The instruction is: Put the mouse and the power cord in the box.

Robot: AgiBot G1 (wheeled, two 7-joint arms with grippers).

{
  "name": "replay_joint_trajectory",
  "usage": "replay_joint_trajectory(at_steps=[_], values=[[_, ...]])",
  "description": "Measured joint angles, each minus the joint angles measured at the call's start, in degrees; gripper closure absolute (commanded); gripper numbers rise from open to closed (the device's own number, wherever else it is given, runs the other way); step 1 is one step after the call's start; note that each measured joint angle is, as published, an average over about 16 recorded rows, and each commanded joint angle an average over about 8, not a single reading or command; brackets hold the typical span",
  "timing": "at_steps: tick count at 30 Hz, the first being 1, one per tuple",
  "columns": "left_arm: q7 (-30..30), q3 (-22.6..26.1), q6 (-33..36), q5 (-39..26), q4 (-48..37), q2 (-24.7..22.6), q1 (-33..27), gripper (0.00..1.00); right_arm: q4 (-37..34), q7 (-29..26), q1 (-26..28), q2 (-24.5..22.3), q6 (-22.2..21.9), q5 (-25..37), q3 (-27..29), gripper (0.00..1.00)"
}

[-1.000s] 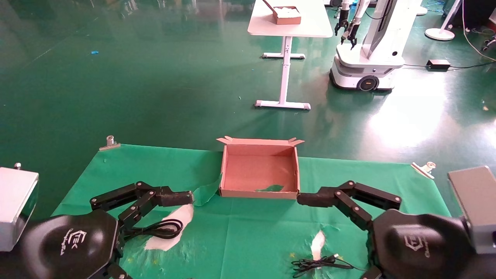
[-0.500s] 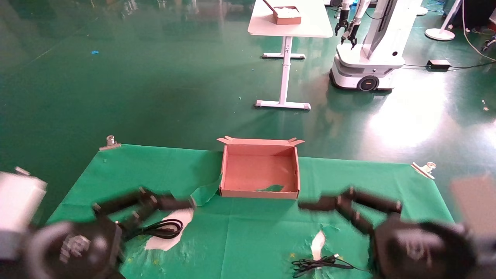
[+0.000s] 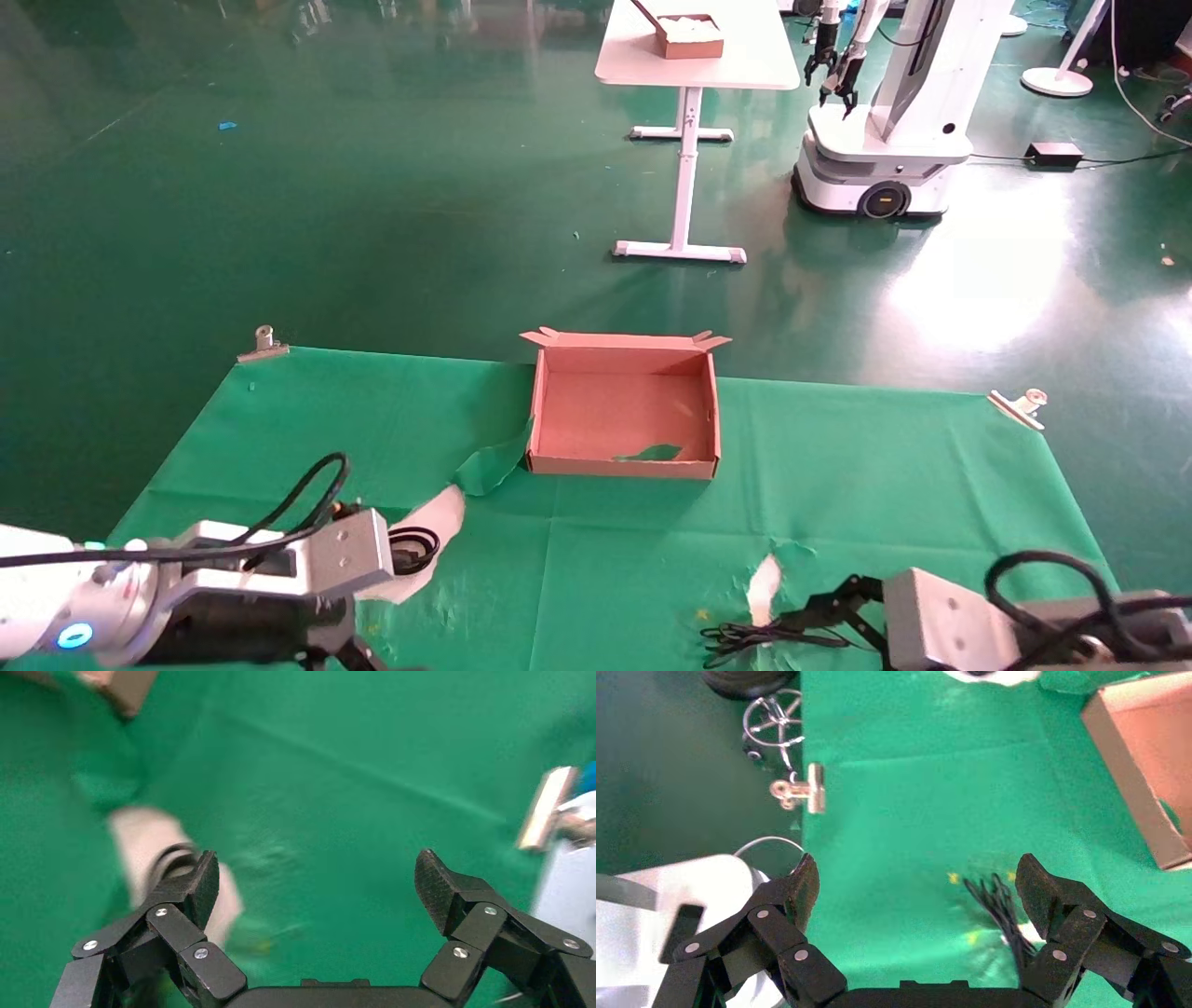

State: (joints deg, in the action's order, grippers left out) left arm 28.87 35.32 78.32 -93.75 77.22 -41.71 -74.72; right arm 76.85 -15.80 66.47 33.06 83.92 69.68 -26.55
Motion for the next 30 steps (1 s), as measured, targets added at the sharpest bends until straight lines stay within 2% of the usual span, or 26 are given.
replay_joint_trajectory(at_steps=[10, 22, 30], values=[[2.9, 3.3, -2.6, -11.3, -1.6, -3.2, -1.9, 0.00, -0.5, -0.8, 1.0, 0.9, -0.3, 2.5, -1.2, 0.00], [7.4, 9.3, -9.9, -32.8, -10.6, -12.3, -4.5, 0.00, -0.6, -0.9, 0.4, 0.8, -1.2, 2.3, -1.0, 0.00], [7.7, 10.8, -13.6, -38.6, -18.5, -16.9, -6.2, 0.00, -0.7, -1.0, -0.1, 0.1, -1.6, 2.1, -0.7, 0.00]])
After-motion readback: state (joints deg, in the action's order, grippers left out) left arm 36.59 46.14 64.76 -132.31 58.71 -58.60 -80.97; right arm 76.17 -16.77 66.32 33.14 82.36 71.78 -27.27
